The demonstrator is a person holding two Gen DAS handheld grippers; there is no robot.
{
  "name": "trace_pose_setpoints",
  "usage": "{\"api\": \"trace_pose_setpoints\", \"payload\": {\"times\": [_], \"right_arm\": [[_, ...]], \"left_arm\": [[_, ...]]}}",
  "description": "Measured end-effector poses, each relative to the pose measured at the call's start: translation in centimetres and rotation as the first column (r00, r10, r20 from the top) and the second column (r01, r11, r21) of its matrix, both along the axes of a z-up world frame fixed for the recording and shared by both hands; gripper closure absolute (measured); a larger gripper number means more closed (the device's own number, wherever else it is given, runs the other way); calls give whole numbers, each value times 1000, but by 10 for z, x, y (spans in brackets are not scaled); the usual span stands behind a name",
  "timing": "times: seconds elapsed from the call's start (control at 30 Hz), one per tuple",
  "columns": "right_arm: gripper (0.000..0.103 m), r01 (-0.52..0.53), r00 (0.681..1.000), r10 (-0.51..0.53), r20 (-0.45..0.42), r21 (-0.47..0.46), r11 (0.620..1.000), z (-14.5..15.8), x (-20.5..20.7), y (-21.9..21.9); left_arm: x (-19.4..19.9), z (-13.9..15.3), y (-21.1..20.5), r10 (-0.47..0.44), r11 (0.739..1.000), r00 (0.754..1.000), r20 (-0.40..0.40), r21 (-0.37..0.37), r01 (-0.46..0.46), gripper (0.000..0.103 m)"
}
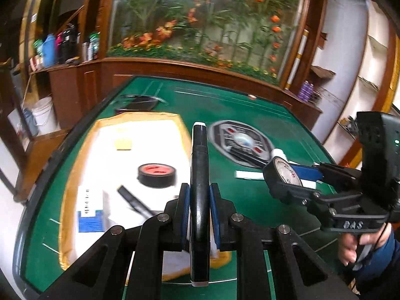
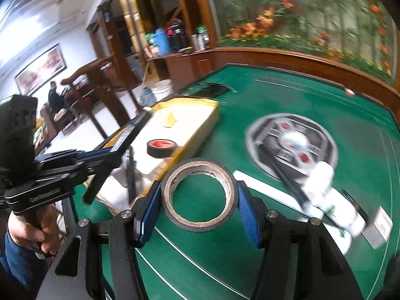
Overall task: Organize rigid objects
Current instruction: 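Drop the black marker into the tray with the left tool while the right tool drops the beige tape there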
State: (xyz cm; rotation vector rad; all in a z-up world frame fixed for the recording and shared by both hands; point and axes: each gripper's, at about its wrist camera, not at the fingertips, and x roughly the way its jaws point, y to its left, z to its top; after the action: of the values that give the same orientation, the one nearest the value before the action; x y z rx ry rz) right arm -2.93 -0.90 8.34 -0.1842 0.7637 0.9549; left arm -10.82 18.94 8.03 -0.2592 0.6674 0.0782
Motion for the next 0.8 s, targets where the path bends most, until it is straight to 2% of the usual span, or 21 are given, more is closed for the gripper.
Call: {"api": "trace_pose_setpoints", "payload": {"times": [0.2,0.3,0.5,0.8], "right_arm": [[45,-52,999,53,5,-40,998,-2,-1,59],[45,-57,998,56,-23,-64,996,-11,8,88],[45,-45,994,36,-100,-85,995,-22,30,128],[45,-25,990,-2,-139,-193,981,-42,61,181]], "left_arm": [[11,-16,39,79,996,996,-37,-26,-80,87],[21,-27,55,115,993,991,-65,-35,-117,87],[33,-39,77,174,982,979,-106,-56,-180,87],[52,-46,94,224,972,963,-150,-43,-233,88]]}}
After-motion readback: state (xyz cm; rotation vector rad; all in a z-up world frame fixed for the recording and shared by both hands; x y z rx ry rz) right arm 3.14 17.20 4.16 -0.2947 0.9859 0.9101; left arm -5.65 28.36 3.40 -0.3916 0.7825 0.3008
